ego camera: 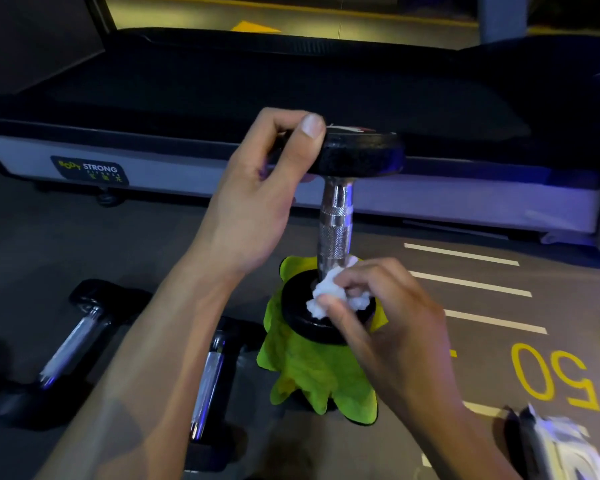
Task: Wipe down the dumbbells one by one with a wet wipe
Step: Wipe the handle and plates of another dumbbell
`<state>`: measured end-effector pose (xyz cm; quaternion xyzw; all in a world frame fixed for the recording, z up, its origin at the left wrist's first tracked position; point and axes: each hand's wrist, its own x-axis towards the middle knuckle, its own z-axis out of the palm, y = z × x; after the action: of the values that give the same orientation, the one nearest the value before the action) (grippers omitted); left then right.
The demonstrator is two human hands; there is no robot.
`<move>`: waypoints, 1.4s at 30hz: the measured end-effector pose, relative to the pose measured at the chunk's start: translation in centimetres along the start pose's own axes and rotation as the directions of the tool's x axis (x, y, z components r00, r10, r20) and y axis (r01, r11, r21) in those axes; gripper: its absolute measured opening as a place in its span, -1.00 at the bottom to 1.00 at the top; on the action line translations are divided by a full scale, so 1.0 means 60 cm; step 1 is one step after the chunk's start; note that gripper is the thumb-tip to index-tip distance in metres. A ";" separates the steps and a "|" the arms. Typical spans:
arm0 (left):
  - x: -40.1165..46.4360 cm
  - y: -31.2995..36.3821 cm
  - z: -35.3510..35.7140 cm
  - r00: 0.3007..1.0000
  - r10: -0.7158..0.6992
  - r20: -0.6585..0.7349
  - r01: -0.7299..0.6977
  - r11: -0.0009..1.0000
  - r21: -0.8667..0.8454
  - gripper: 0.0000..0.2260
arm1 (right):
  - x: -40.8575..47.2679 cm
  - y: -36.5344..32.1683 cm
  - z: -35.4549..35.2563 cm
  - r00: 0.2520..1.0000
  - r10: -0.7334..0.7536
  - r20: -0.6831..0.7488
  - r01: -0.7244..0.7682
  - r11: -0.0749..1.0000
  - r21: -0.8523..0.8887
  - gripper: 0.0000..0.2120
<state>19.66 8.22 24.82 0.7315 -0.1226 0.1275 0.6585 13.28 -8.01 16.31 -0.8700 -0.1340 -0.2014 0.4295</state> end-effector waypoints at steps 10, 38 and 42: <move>0.000 -0.003 0.003 1.000 -0.009 0.010 0.010 1.000 -0.012 -0.85 | 0.071 -0.017 -0.026 0.993 -0.117 -0.008 0.116 0.990 -0.081 -0.92; 0.007 -0.012 0.014 0.999 0.023 -0.042 -0.025 0.999 -0.048 -0.83 | 0.052 0.035 0.008 0.939 0.215 0.269 -0.296 0.903 0.312 -0.88; 0.009 -0.017 0.012 0.994 0.059 -0.088 -0.064 0.997 -0.053 -0.79 | 0.008 0.013 -0.018 0.962 0.227 0.149 -0.247 0.960 0.132 -0.93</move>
<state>20.55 7.60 23.96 0.7024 -0.1200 0.1757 0.6793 13.74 -9.33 16.60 -0.8565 -0.0716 -0.0797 0.5048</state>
